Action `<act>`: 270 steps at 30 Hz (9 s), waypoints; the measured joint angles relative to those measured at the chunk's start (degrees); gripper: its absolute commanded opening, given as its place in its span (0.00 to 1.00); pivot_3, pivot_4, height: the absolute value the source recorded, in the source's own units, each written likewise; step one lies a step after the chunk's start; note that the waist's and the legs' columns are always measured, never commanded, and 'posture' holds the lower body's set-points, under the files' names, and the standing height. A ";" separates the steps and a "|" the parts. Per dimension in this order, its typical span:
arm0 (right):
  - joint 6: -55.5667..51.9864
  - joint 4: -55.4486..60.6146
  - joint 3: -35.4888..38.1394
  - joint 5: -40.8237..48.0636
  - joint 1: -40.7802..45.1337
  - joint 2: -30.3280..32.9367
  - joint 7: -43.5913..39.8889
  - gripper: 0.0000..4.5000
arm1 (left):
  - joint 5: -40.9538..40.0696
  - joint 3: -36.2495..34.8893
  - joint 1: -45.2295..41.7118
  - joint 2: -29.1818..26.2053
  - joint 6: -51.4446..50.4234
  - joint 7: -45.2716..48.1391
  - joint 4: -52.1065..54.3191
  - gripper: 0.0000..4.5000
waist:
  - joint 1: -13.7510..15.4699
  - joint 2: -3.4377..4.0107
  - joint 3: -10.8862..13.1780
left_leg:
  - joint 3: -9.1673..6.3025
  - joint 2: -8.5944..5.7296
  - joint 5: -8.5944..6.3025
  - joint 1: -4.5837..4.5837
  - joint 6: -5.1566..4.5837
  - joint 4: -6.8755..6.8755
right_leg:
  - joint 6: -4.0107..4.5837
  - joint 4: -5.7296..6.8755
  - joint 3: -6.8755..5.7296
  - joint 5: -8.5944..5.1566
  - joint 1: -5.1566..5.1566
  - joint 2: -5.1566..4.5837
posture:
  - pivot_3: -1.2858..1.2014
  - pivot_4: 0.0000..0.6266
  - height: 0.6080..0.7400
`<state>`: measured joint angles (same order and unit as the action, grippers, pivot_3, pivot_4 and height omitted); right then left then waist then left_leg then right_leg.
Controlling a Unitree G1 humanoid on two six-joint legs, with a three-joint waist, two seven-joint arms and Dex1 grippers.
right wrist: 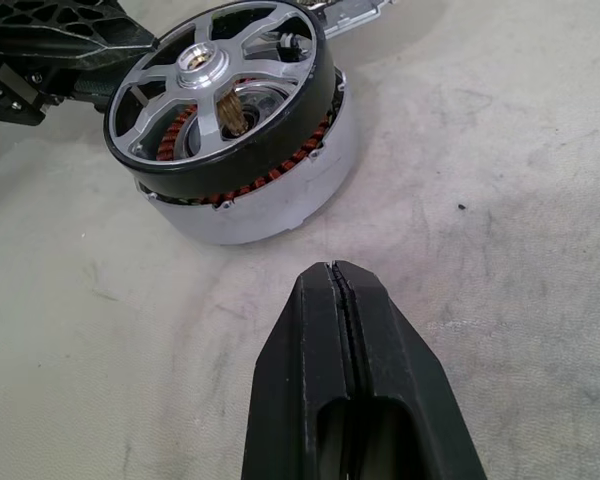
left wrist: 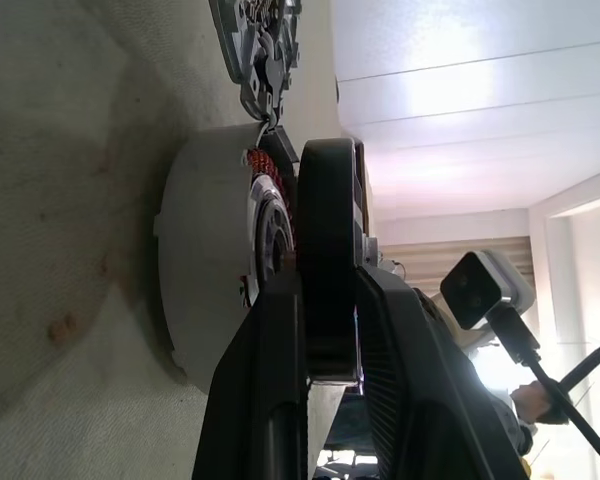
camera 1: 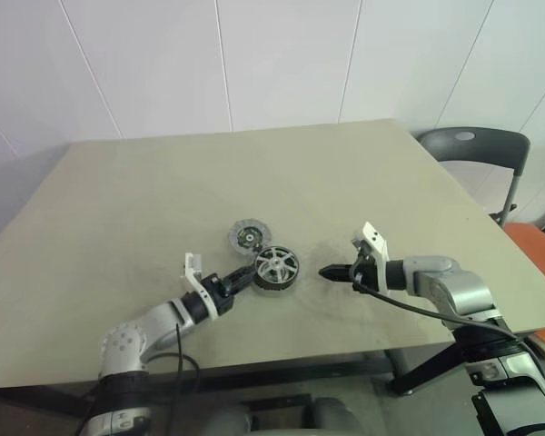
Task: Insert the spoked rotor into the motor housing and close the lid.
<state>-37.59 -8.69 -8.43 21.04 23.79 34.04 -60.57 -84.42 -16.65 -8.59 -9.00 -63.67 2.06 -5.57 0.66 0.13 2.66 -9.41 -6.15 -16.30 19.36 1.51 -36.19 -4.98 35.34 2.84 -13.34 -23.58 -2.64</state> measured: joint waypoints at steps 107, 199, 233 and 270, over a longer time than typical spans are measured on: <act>0.58 -0.63 -0.09 -0.11 1.01 -2.09 1.30 0.00 | 66.67 31.82 -6.19 -12.19 40.49 42.10 4.64 0.01 | 0.02 -0.15 -0.15 | -0.01 0.01 0.00 -0.14 -0.06 -0.28 | -0.28 0.04 -0.02 0.07 0.28 0.05 | 0.52 0.00 1.00; 42.52 -12.61 -26.72 -35.99 22.85 -3.20 -16.18 0.79 | 66.49 15.61 15.53 -14.39 64.18 38.77 15.29 0.00 | 0.15 0.11 -0.13 | 0.02 0.02 -0.10 0.04 -0.18 -0.70 | -0.11 0.16 -0.13 0.07 0.26 0.01 | 0.52 0.00 1.00; 29.85 -2.91 -23.63 -33.76 18.57 -2.01 -18.31 0.01 | 67.56 16.41 14.70 -13.82 60.98 36.29 17.47 0.00 | 0.54 0.13 -0.13 | 0.00 -0.01 -0.12 0.11 -0.21 -0.57 | -0.19 0.03 -0.14 0.10 0.20 -0.02 | 0.52 0.00 1.00; -54.59 -5.10 -11.09 -9.69 32.40 -26.98 9.43 0.01 | 68.59 15.77 18.42 -11.16 64.90 33.29 15.36 0.00 | 0.14 0.18 -0.11 | 0.02 0.02 -0.16 0.11 -0.17 -0.52 | -0.12 0.25 -0.11 0.25 0.01 0.02 | 0.52 0.00 1.00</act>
<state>-92.18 -13.80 -19.52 11.35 56.19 7.06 -51.14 -15.83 -0.88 9.83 -20.16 1.23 35.34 9.79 0.80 0.31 2.55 -9.39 -6.13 -16.46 19.46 1.34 -36.71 -5.09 35.59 2.73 -13.09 -23.58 -2.61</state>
